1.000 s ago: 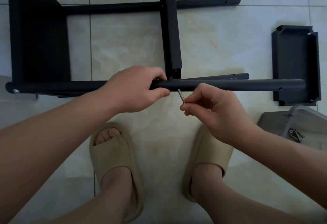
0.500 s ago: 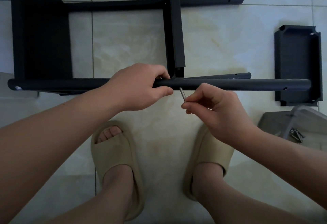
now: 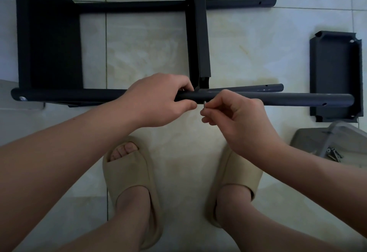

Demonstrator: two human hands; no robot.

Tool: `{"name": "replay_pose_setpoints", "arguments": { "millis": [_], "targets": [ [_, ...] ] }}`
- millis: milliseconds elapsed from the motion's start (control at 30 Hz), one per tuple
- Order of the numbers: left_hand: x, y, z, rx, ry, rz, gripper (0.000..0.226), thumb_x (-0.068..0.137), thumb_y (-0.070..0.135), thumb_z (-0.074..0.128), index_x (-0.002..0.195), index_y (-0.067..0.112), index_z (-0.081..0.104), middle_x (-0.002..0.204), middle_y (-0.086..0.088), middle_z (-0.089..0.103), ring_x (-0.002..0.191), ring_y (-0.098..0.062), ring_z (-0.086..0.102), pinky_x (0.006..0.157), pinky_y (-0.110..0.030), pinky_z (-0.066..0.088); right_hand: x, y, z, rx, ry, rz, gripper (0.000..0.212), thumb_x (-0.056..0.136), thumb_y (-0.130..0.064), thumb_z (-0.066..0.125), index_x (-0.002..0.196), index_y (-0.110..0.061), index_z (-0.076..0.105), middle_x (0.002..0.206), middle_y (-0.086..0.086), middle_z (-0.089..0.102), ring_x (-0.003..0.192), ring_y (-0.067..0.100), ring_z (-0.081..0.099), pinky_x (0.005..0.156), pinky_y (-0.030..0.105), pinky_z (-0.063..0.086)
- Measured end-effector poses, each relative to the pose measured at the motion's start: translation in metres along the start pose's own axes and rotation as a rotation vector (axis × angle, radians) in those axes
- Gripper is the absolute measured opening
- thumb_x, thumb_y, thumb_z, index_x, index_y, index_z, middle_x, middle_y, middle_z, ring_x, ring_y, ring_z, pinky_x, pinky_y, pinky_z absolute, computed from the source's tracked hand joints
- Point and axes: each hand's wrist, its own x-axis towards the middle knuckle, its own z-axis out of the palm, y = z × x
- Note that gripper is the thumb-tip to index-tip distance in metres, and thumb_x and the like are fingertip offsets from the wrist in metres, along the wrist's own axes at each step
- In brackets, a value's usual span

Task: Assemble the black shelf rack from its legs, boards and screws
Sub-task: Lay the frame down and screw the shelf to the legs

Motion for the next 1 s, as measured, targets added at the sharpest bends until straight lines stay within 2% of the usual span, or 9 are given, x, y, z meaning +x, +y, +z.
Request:
{"name": "replay_pose_setpoints", "arguments": {
  "millis": [100,300,400,500,567,633,733,900,1000],
  "targets": [
    [0.0,0.0,-0.001,0.01,0.001,0.003,0.013,0.091,0.051,0.061,0.098,0.041,0.059,0.075,0.015,0.058,0.068,-0.003,0.054,0.061,-0.031,0.037,0.0,-0.001,0.0,0.003,0.013,0.011,0.011,0.093,-0.007,0.07,0.087,-0.015,0.067,0.073,-0.007,0.074,0.073,-0.001,0.072,0.075,0.032,0.058],
    [0.0,0.002,0.0,0.018,-0.006,0.009,0.011,0.092,0.049,0.061,0.097,0.04,0.057,0.075,0.015,0.059,0.069,-0.004,0.054,0.061,-0.032,0.039,0.005,-0.008,0.004,0.237,0.056,0.19,0.02,0.093,-0.002,0.067,0.079,-0.016,0.065,0.074,0.0,0.075,0.067,0.013,0.074,0.065,0.031,0.061],
    [-0.001,0.002,0.0,0.01,-0.009,0.014,0.011,0.092,0.049,0.061,0.099,0.04,0.058,0.074,0.016,0.059,0.068,-0.003,0.054,0.06,-0.031,0.039,0.008,-0.009,-0.001,-0.006,0.047,0.156,0.019,0.093,-0.018,0.071,0.078,-0.026,0.062,0.072,-0.009,0.073,0.064,0.011,0.071,0.06,0.035,0.054],
    [0.0,0.002,0.0,0.006,-0.005,0.017,0.011,0.092,0.049,0.061,0.098,0.04,0.057,0.076,0.015,0.059,0.069,-0.004,0.055,0.061,-0.032,0.041,0.012,-0.01,-0.009,-0.49,0.132,-0.07,0.031,0.087,-0.036,0.074,0.073,-0.025,0.049,0.059,-0.01,0.06,0.06,0.02,0.061,0.054,0.032,0.043],
    [0.001,0.003,0.0,0.008,-0.013,0.007,0.012,0.092,0.049,0.061,0.097,0.04,0.057,0.078,0.014,0.06,0.07,-0.006,0.056,0.063,-0.034,0.044,0.017,-0.013,-0.017,-0.687,0.181,-0.206,0.034,0.083,-0.045,0.074,0.078,-0.023,0.049,0.063,-0.01,0.053,0.061,0.022,0.052,0.051,0.028,0.031],
    [0.001,0.004,-0.001,0.003,-0.022,-0.001,0.012,0.091,0.049,0.062,0.098,0.039,0.058,0.079,0.013,0.062,0.072,-0.008,0.058,0.065,-0.037,0.048,0.024,-0.011,-0.025,-0.755,0.152,-0.219,0.042,0.079,-0.057,0.069,0.091,-0.018,0.058,0.081,-0.004,0.057,0.078,0.025,0.052,0.059,0.034,0.035],
    [0.002,0.005,-0.005,-0.034,-0.039,-0.004,0.017,0.092,0.05,0.06,0.1,0.035,0.064,0.083,0.013,0.064,0.073,-0.007,0.059,0.066,-0.035,0.049,0.031,-0.008,-0.031,-0.79,0.059,-0.129,0.061,0.077,-0.071,0.058,0.11,-0.02,0.063,0.102,-0.002,0.064,0.096,0.027,0.057,0.087,0.042,0.038],
    [0.023,0.006,-0.011,-0.092,-0.036,-0.06,0.041,0.099,0.052,0.047,0.089,0.02,0.07,0.076,0.001,0.068,0.063,-0.007,0.059,0.061,-0.034,0.046,0.038,-0.005,-0.032,-0.704,0.043,-0.102,0.044,0.079,-0.069,0.058,0.086,-0.025,0.062,0.077,-0.009,0.059,0.074,0.018,0.053,0.07,0.032,0.03],
    [0.046,0.009,-0.011,-0.268,-0.04,-0.159,0.046,0.101,0.054,0.043,0.105,0.018,0.071,0.102,-0.004,0.073,0.091,-0.021,0.068,0.089,-0.04,0.052,0.042,-0.001,-0.033,-0.684,0.04,-0.115,0.043,0.081,-0.066,0.06,0.086,-0.023,0.06,0.077,-0.008,0.057,0.076,0.018,0.052,0.072,0.032,0.031]
  ]
}}
